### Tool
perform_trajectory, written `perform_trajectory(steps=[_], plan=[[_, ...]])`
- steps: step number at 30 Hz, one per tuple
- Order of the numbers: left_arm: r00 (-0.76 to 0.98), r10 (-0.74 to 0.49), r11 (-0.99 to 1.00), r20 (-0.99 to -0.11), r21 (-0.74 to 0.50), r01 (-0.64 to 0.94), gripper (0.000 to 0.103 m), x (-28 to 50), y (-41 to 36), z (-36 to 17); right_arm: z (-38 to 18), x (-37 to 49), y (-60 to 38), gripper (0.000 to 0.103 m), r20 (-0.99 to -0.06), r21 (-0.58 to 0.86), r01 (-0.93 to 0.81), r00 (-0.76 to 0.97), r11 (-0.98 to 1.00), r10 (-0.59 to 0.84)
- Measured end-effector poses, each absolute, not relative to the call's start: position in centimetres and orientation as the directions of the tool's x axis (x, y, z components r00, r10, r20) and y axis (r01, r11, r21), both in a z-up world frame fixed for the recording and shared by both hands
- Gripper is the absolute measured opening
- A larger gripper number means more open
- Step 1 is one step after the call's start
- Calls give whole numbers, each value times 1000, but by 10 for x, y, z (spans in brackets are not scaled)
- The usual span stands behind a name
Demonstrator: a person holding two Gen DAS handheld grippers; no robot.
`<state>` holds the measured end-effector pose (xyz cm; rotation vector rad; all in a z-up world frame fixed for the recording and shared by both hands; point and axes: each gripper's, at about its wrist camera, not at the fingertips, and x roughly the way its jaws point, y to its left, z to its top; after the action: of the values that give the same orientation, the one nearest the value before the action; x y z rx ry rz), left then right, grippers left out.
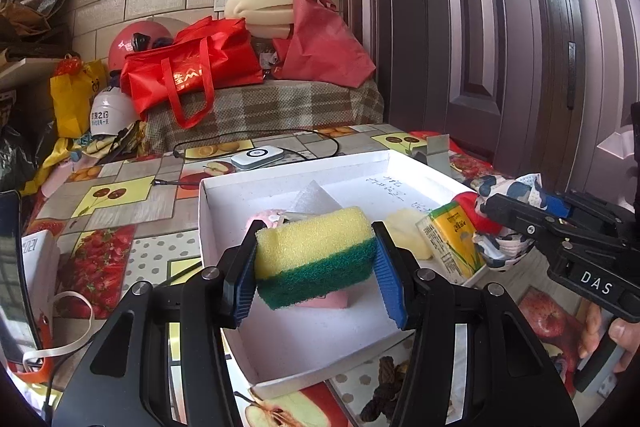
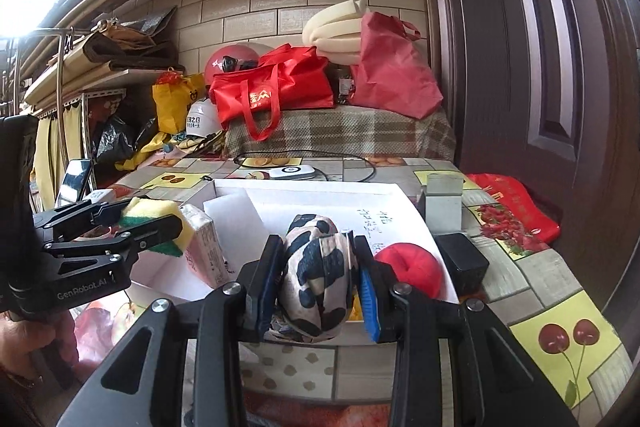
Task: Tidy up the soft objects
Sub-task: 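Carry the scrub sponge and patterned cloth into the white tray and release both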
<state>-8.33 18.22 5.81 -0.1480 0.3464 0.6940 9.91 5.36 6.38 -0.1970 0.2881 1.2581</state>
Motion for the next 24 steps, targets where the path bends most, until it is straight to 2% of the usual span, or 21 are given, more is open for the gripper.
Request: perform_trajectory(steps=[6, 11, 14, 19, 24], plan=[[698, 620, 732, -360, -54, -679, 52, -80, 202, 58, 63, 98, 85, 35, -343, 10, -970, 224, 242, 912], [684, 615, 712, -392, -98, -696, 52, -77, 219, 55, 58, 92, 116, 35, -428, -13, -990, 135, 144, 894], [675, 613, 702, -411, -109, -704, 52, -74, 225, 53, 56, 104, 130, 35, -467, 5, -983, 159, 182, 870], [646, 637, 679, -420, -90, -728, 52, -69, 229, 53, 56, 125, 133, 35, -459, 55, -958, 227, 283, 859], [630, 652, 668, -423, -74, -741, 52, -66, 230, 52, 57, 110, 131, 35, -438, -16, -966, 240, 259, 866]])
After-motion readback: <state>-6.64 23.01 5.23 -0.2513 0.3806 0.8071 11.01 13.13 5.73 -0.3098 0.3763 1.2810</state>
